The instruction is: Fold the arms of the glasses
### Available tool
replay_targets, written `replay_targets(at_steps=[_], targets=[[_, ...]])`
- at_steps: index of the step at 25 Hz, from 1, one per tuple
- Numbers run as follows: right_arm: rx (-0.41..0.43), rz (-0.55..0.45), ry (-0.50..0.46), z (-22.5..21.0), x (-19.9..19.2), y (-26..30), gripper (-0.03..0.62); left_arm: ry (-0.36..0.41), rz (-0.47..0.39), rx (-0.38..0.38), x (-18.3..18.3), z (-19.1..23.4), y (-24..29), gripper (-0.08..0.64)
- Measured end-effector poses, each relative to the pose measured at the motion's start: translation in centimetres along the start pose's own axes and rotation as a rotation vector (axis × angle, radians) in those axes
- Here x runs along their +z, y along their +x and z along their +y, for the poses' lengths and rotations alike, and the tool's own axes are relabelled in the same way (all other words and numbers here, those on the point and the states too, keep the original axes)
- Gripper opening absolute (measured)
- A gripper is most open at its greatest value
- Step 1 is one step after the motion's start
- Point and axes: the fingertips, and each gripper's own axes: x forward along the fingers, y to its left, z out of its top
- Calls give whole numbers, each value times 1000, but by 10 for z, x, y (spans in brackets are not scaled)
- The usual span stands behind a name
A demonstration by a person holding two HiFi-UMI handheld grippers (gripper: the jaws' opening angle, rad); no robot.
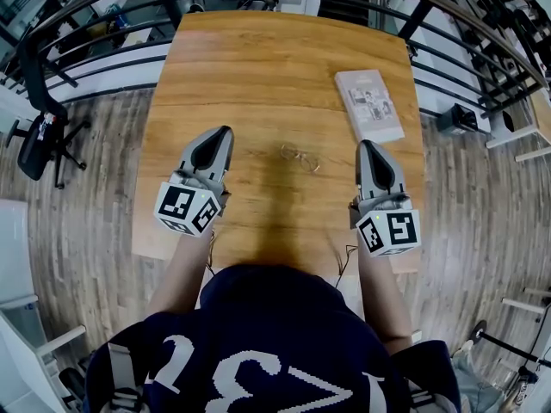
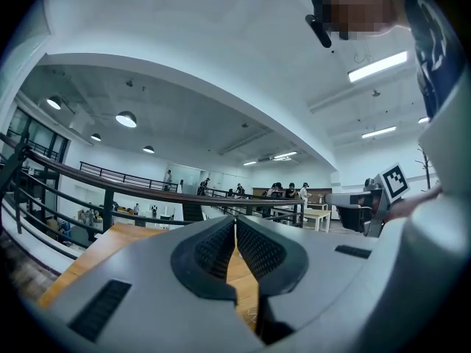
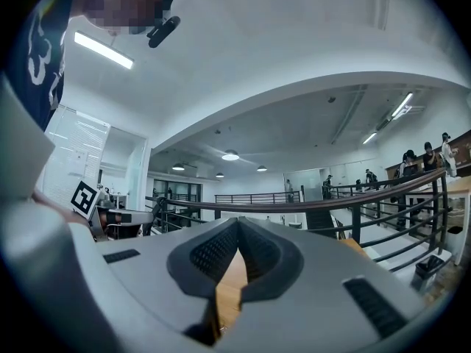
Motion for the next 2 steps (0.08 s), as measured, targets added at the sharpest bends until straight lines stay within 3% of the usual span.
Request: replay_targets(at_steps=[2], targets=[[-3,2,2,0,-1,0,26,1,0,-1,0,0,0,21]])
